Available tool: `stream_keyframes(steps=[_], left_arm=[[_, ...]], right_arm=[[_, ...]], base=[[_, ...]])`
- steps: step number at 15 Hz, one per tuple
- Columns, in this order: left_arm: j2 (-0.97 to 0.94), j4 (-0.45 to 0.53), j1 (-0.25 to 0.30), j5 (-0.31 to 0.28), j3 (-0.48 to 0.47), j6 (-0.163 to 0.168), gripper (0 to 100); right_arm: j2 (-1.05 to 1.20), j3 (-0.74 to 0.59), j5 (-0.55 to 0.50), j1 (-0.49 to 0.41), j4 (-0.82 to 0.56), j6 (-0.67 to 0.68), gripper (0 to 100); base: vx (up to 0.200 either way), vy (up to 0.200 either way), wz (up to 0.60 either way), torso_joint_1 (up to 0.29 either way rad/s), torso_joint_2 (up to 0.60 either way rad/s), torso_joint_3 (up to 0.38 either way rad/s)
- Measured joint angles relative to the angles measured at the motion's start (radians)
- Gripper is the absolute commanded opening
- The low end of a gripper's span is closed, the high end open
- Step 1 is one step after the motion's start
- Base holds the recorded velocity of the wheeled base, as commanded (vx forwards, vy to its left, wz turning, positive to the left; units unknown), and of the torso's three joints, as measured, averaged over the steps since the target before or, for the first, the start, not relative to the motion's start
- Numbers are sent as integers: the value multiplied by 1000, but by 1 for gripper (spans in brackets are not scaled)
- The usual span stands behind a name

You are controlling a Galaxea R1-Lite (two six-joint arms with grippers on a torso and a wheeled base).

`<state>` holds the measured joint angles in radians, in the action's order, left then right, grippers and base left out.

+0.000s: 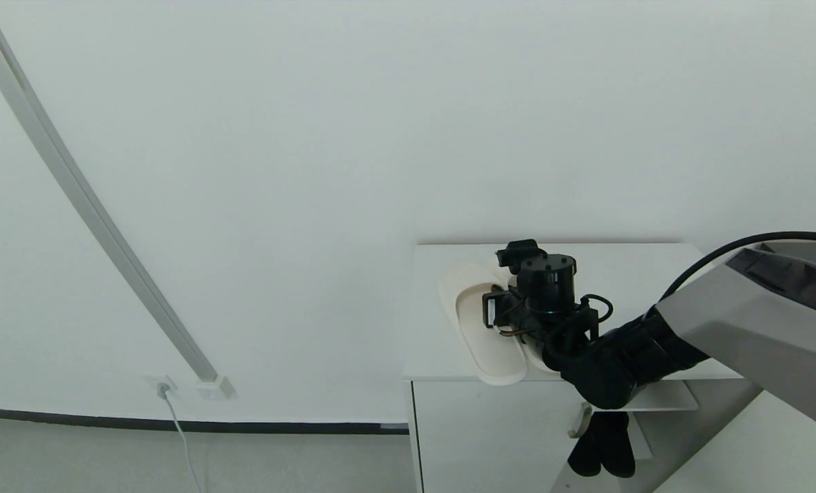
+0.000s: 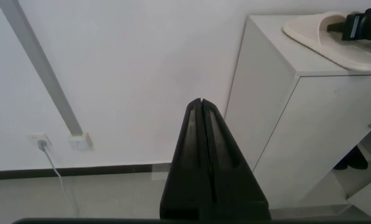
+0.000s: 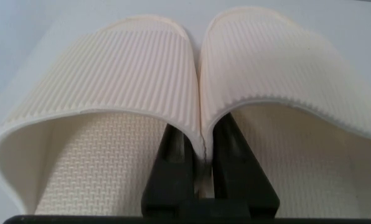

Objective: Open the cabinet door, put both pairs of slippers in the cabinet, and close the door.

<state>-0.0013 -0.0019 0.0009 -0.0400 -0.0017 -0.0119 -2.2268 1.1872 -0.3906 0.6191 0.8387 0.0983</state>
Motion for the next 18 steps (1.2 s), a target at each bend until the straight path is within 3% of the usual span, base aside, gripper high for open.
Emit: stream_keyframes(steps=[6, 11, 14, 18], left_arm=[[0, 0, 0, 0, 0, 2, 0], [0, 0, 0, -1, 0, 12, 0], [0, 1, 0, -1, 0, 10, 0], [0, 1, 0, -3, 0, 10, 0]], right_arm=[[111, -89, 20, 20, 0, -6, 0], [353, -359, 185, 89, 2, -5, 0], [485, -495, 227, 151, -7, 5, 0], [532, -520, 227, 169, -9, 6, 0]], base=[[0, 0, 0, 0, 0, 0], [0, 0, 0, 0, 0, 0], [0, 0, 0, 0, 0, 0], [-100, 0, 0, 4, 2, 1]])
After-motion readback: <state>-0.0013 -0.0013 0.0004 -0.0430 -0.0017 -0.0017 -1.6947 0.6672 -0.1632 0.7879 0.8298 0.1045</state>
